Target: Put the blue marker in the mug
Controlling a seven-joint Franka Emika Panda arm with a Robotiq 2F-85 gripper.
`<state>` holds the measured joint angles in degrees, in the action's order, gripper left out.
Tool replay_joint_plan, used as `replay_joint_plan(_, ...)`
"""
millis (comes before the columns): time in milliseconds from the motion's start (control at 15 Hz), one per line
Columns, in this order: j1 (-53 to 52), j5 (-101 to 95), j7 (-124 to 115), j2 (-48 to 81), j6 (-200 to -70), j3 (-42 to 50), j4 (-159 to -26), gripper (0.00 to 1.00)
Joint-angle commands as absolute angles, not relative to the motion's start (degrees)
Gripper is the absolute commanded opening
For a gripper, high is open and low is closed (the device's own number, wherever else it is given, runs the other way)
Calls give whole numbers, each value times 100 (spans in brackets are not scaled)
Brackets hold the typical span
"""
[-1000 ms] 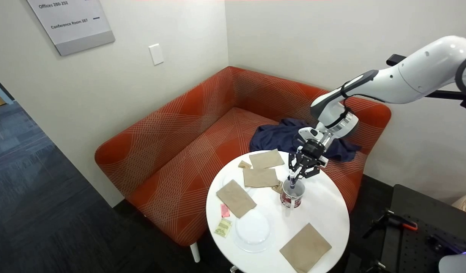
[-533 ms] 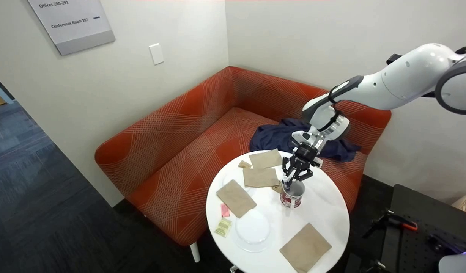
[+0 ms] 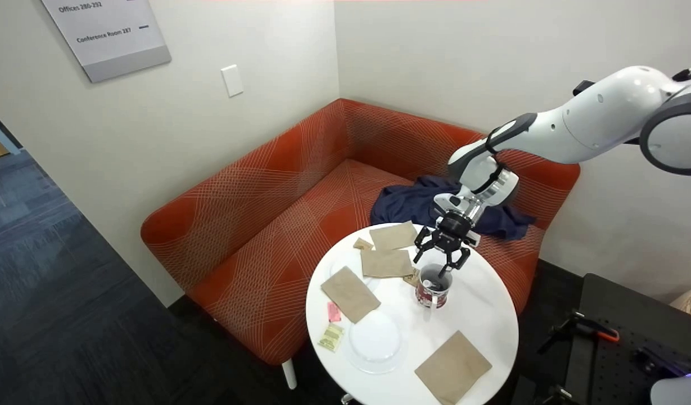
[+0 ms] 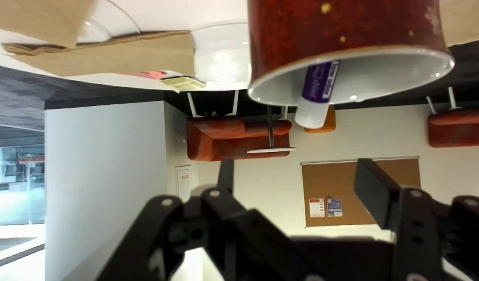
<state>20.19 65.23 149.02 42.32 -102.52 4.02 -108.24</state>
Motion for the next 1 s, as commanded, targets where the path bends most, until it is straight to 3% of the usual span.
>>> replay_joint_plan(0, 1979, 6450, 14879, 3771, -9970, 618, -11002, 100)
replay_joint_plan(933, 2125, 5497, 14802, 2166, -7964, 1222, -11230, 100)
